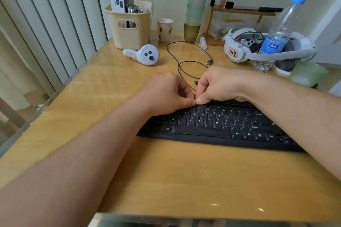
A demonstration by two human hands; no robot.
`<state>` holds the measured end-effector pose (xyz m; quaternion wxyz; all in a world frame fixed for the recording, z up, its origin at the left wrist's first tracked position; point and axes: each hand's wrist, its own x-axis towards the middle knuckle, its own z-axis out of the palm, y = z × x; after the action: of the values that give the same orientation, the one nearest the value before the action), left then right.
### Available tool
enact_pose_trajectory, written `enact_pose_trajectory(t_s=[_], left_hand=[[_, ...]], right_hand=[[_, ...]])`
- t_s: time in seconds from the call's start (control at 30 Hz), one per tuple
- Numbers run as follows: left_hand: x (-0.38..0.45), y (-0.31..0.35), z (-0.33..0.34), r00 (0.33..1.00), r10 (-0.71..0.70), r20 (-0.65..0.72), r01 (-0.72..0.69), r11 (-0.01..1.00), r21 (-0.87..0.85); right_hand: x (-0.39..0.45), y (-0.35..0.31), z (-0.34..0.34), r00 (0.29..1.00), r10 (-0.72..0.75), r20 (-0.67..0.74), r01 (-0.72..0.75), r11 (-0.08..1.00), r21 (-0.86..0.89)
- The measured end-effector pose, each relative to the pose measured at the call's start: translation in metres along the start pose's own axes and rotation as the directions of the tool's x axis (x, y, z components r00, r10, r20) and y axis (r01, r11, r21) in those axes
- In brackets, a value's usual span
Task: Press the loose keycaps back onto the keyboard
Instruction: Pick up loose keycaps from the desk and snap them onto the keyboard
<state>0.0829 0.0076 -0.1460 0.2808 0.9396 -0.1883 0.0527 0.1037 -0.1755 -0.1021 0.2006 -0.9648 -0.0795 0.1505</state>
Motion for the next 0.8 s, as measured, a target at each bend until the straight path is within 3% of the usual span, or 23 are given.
enact_pose_trajectory(t_s=[0.3, 0.43, 0.6, 0.8], left_hand=[[0.004, -0.016, -0.009, 0.974, -0.164, -0.155, 0.162, 0.986, -0.029], [0.005, -0.019, -0.006, 0.968, -0.194, -0.159, 0.193, 0.981, -0.027], [0.006, -0.026, -0.008, 0.959, -0.220, -0.180, 0.210, 0.975, -0.073], [0.007, -0.027, -0.007, 0.961, -0.225, -0.161, 0.213, 0.973, -0.089]], right_hand=[[0.001, -0.009, 0.001, 0.999, 0.045, 0.029, -0.045, 0.999, -0.025], [0.002, -0.010, 0.000, 0.997, 0.047, 0.061, -0.046, 0.999, -0.022], [0.005, -0.004, -0.008, 0.995, 0.040, 0.094, -0.052, 0.991, 0.127], [0.007, 0.002, -0.004, 0.997, 0.010, 0.074, -0.017, 0.995, 0.098]])
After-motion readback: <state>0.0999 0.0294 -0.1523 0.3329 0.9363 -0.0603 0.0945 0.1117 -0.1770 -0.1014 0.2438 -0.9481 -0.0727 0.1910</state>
